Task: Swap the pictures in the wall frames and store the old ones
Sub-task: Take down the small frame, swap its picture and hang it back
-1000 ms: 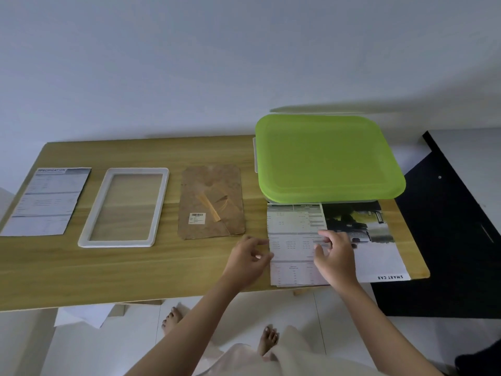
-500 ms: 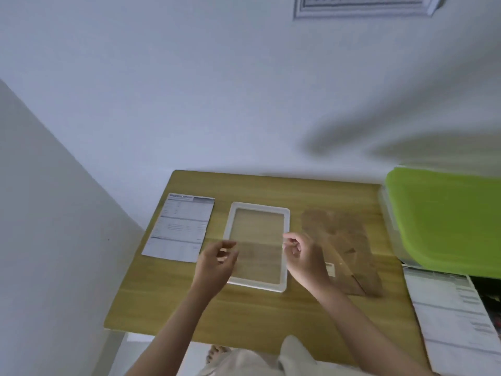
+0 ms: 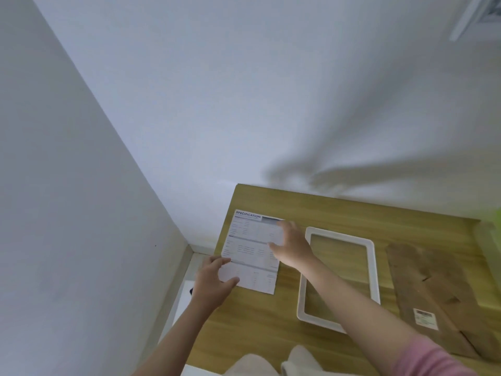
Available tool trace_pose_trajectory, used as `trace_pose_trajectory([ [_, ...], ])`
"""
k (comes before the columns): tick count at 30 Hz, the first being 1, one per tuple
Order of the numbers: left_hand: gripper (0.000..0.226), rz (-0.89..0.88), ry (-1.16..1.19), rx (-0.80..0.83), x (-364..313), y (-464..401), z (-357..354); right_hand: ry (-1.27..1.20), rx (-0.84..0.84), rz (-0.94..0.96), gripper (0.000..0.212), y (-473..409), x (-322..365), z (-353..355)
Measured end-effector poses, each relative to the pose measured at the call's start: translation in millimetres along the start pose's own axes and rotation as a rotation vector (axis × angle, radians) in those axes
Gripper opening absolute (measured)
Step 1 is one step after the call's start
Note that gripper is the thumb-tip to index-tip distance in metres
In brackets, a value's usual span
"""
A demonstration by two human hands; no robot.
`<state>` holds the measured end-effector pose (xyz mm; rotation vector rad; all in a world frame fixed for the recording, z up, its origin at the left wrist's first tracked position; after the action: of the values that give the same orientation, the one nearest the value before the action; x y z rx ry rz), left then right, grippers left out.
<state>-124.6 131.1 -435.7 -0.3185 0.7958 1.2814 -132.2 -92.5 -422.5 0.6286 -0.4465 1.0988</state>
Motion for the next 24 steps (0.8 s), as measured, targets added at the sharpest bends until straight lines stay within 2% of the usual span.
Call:
trace_pose_trajectory([
  [5,0.059,-0.031,-0.066,0.027,6,-6,-6,0.309,0.073,-0.06,0.087,-23,4,-10],
  [10,0.057,-0.038,-0.051,0.0,11,-9,-4,0.24,0.032,-0.063,0.098,-23,3,-17],
  [15,0.056,-0.038,-0.013,-0.012,14,-8,-7,-0.22,-0.095,-0.086,0.081,2,5,-25],
  [17,0.056,-0.031,-0.003,-0.017,15,-7,-8,-0.268,-0.172,-0.065,0.066,18,7,-31],
  [20,0.056,-0.022,0.007,0.0,16,-8,-7,-0.334,-0.187,-0.037,0.042,35,8,-39],
  [24,0.059,0.001,0.078,0.04,13,-9,-3,-0.522,-0.214,-0.086,0.036,45,6,-32],
])
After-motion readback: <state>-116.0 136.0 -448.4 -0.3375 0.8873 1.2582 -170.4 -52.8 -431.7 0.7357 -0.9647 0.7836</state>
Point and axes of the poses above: each hand's wrist, its own y-axis away from the middle knuckle, its own z-axis out of the back of the hand, x = y × z, the point moved 3 cm from there along -y, towards the middle knuckle, and after that the axes turned 1 degree about -y, right-handed, at the moved point
